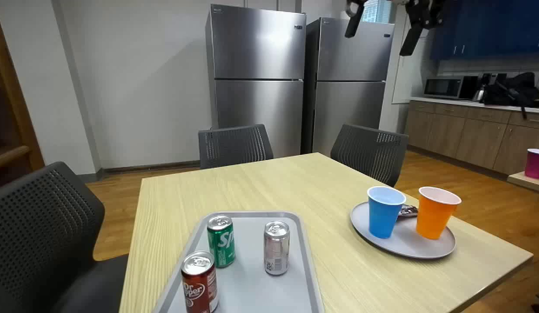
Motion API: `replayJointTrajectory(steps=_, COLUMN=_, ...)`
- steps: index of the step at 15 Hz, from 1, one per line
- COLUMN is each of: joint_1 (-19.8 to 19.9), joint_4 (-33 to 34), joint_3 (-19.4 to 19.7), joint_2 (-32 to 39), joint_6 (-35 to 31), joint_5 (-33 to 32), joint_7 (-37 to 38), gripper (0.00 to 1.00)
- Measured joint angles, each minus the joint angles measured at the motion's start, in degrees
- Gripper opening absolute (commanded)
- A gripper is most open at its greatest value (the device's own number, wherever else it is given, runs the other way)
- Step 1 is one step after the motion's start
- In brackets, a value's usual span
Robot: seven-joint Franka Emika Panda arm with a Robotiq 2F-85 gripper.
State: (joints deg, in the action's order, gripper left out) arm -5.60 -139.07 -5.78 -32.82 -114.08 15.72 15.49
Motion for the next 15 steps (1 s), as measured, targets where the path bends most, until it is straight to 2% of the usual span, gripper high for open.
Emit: replayJointTrajectory(steps=15, joint_1=0.3, joint_4=-0.5, joint_3=0.0, joint_2=0.3, joint_6=-1.2, joint_5=0.0, joint_7=0.0, gripper=1.00)
